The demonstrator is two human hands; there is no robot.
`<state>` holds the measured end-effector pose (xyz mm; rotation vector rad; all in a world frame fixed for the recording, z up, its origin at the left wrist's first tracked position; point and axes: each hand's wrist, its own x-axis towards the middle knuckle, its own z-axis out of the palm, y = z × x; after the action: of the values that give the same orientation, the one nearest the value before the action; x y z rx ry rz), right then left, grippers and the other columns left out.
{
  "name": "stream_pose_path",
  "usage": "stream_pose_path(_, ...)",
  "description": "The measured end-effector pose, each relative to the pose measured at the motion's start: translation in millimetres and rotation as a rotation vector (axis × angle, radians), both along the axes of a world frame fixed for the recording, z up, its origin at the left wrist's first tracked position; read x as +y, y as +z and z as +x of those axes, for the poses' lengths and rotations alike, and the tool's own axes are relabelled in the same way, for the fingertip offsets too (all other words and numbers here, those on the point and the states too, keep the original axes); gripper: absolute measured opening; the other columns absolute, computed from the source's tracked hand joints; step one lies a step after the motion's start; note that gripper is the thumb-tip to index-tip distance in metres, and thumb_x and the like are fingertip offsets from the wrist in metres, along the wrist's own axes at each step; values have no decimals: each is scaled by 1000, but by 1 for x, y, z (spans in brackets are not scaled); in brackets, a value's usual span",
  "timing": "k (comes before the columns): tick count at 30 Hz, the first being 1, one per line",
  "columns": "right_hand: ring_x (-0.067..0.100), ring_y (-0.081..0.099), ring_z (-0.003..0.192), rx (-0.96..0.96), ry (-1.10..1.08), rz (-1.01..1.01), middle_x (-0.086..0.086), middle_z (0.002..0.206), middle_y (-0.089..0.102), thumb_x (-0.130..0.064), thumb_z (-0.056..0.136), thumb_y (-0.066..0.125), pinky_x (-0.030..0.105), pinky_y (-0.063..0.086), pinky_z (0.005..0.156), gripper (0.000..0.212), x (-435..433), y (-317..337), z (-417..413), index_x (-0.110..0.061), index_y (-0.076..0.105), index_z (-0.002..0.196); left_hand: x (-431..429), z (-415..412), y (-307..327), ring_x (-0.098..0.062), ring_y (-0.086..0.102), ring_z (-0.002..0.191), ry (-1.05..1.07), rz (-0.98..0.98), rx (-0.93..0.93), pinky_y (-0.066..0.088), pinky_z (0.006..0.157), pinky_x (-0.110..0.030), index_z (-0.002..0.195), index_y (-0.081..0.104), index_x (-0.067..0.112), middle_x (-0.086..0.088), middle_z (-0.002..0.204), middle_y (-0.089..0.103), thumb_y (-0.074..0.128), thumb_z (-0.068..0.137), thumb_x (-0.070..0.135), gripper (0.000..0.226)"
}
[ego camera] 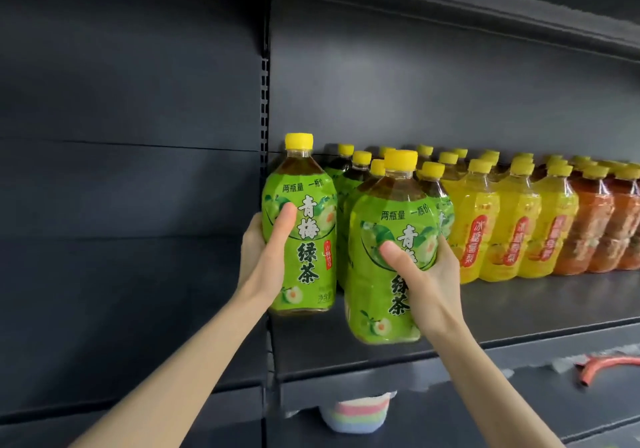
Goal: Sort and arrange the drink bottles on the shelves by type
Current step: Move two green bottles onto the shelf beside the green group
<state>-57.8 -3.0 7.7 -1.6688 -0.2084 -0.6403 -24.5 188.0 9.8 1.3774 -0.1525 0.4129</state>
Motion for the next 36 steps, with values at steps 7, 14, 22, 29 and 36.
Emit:
stream_pose_path(7,20,38,138,88,105,-8,1,150,41,-79,38,68,35,26,113,135,-40,-13,24,-15,29,150,-34,-7,-18,-12,66,99,183,47,20,52,89,-41,113,57,26,3,107,69,56,63,73,69)
stream_pose_path(14,21,39,138,141,184,37,2,149,43,-77,37,69,38,29,114,134,-48,-22,36,-14,29,149,-46,-10,-27,1,65,91,279,97,35,49,75,-22,115,56,24,8,105,68,57,70,63,60)
stream_pose_path(22,25,38,138,109,149,50,7,150,42,-77,40,68,47,30,115,134,-43,-28,42,-10,29,149,-34,6,-32,19,57,84,194,248,50,47,68,-6,124,34,26,19,108,55,52,89,44,43)
stream_pose_path(29,27,44,134,86,83,61,9,145,49,-90,38,66,52,37,110,137,-39,-33,45,-9,35,145,-29,36,-32,17,58,83,173,258,54,45,63,-4,125,40,19,17,106,57,51,93,36,39)
stream_pose_path(36,24,47,132,94,77,52,7,142,51,-88,39,67,49,37,110,137,-37,-34,44,-9,33,146,-34,67,-34,-8,60,106,162,153,62,51,80,-23,134,41,19,5,118,60,53,92,40,49)
